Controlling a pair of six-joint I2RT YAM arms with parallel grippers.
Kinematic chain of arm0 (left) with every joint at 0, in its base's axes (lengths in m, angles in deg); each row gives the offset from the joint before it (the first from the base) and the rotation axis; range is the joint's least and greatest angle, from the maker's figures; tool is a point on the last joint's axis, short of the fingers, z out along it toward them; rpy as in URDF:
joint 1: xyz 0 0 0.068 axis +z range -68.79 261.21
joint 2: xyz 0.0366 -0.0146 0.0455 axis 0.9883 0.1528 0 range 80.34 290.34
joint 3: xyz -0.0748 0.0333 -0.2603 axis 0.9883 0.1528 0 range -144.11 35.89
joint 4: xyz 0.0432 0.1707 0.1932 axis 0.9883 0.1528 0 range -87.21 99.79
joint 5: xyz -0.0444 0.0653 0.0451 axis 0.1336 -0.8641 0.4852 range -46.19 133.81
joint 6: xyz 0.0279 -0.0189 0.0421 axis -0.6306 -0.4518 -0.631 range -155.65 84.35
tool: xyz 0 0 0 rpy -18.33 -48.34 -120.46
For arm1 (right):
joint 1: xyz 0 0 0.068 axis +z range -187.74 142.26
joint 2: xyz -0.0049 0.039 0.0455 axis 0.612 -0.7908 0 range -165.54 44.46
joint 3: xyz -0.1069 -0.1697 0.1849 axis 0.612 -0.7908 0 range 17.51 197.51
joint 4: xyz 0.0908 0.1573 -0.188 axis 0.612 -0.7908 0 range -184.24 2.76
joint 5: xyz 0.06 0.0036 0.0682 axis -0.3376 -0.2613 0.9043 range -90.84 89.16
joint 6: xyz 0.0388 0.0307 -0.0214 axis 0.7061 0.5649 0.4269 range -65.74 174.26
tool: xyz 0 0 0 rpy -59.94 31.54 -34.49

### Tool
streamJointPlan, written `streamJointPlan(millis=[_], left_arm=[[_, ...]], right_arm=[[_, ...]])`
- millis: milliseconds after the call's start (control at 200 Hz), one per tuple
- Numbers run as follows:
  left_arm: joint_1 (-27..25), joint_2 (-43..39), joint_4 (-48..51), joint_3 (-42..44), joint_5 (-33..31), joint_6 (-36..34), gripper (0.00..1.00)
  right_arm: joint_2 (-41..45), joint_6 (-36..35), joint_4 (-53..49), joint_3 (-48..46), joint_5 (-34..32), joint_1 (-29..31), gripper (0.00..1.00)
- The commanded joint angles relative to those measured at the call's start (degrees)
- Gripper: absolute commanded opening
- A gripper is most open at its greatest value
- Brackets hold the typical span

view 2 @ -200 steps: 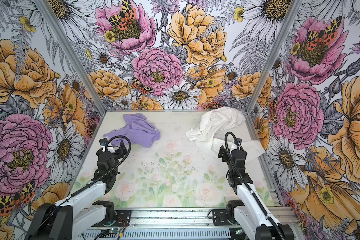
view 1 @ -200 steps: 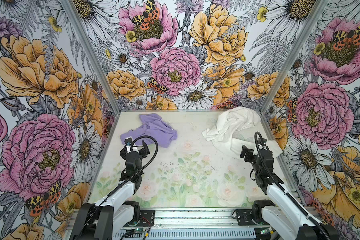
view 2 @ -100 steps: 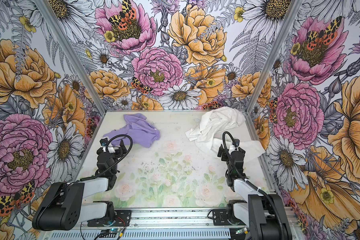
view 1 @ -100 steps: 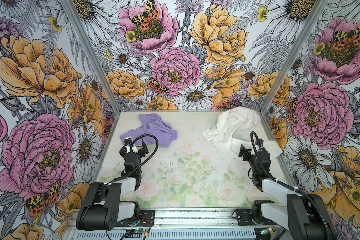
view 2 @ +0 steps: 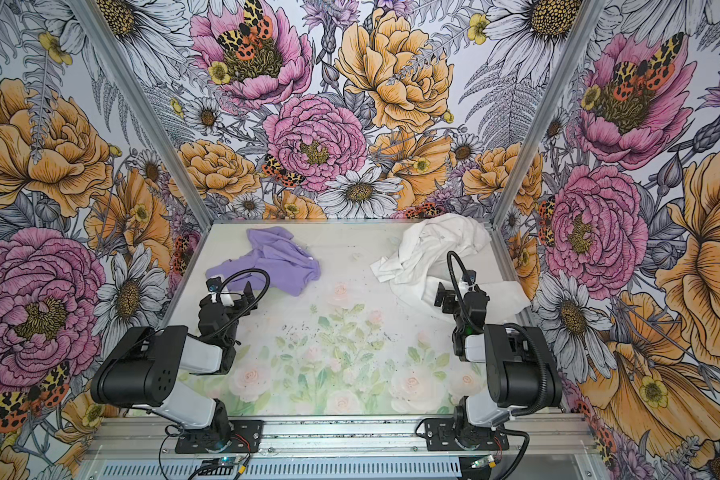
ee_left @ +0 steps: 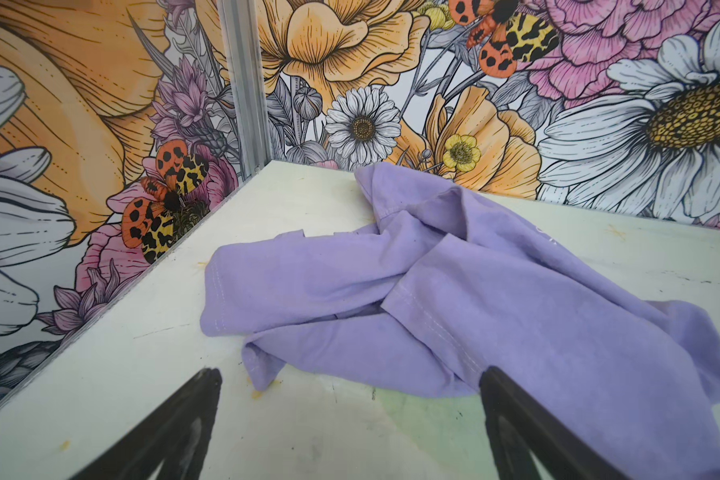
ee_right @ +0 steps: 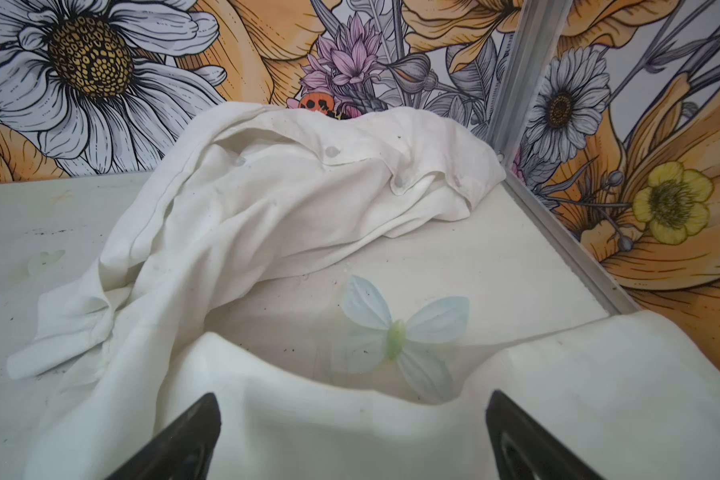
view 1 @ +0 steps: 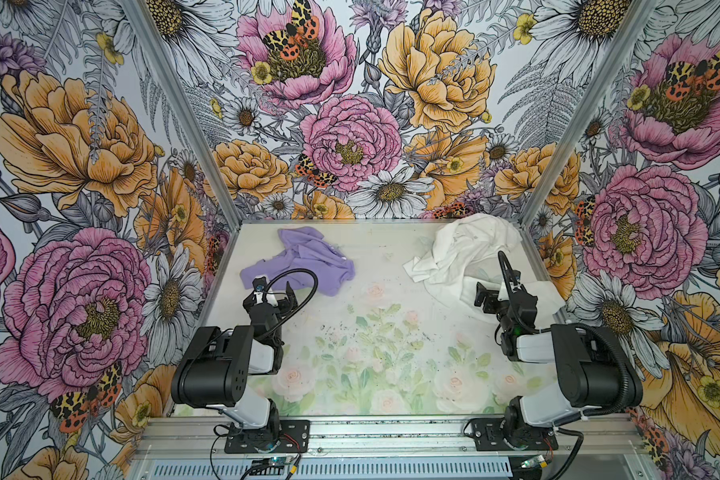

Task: Pick out a specific cloth from the pile

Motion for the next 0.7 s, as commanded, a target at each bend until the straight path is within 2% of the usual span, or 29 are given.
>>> streamJointPlan(millis=[0, 90, 280, 520, 696], left_arm=[[0.4, -0.4, 2.7, -3.8, 2.1, -0.2, 0.99], [0.3, -0.7, 9.3, -7.0, 1.4, -0.4, 0.99], [-0.8, -0.5, 9.4, -7.2, -0.6, -1.2, 0.98], [-1.4, -0.5, 9.9, -7.6, -0.7, -1.9, 0.99], [-1.5, -0.5, 10.2, -7.7, -0.7, -2.0, 0.99]], right_arm=[[0.5, 0.7, 3.0, 1.5, 2.4, -0.2, 1.0], [0.2, 0.7, 2.9, 1.7, 2.3, -0.1, 1.0], [0.2, 0.5, 3.0, 1.9, 2.1, 0.0, 1.0], [0.2, 1.5, 5.6, 0.4, -2.5, 0.5, 1.0], [0.2, 1.6, 5.7, 0.3, -2.6, 0.5, 0.99]])
